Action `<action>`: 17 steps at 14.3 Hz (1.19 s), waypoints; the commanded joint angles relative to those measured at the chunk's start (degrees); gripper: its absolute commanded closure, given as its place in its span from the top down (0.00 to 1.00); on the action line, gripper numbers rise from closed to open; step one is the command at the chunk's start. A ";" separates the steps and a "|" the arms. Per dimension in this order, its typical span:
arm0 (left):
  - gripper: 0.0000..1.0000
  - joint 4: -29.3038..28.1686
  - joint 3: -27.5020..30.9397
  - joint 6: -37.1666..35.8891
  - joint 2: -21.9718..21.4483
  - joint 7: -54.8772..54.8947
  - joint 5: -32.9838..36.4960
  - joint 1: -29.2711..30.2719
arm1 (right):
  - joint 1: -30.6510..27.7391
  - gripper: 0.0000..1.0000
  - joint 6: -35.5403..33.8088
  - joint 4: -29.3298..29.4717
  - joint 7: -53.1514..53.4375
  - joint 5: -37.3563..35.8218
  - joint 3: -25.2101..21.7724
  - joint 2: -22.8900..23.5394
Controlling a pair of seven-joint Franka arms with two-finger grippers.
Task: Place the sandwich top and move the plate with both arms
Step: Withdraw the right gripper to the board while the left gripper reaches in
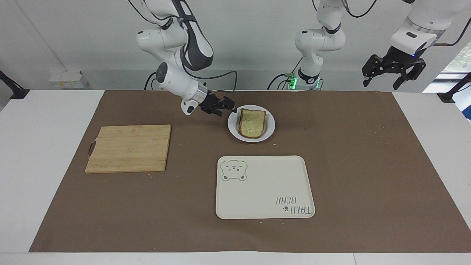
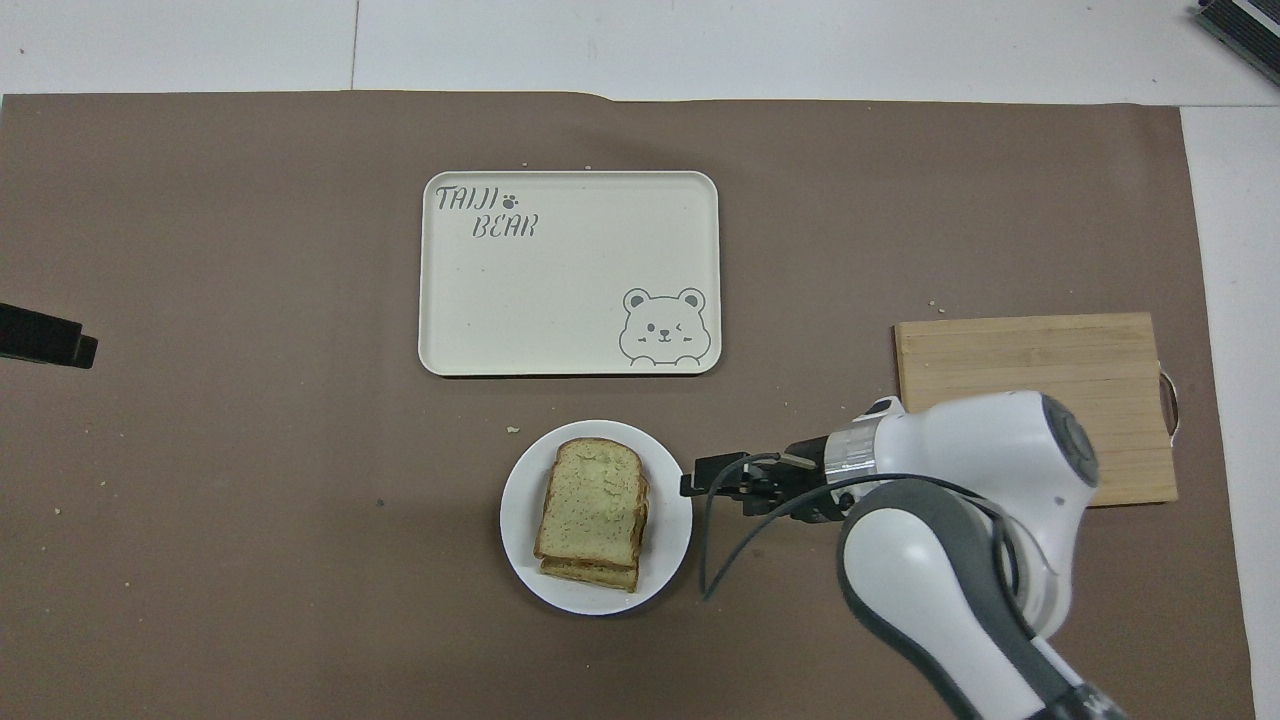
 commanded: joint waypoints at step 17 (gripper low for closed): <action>1.00 -5.79 -0.06 3.33 -3.14 -0.94 -4.29 0.91 | -18.23 1.00 -30.69 40.03 0.93 -45.64 0.51 5.21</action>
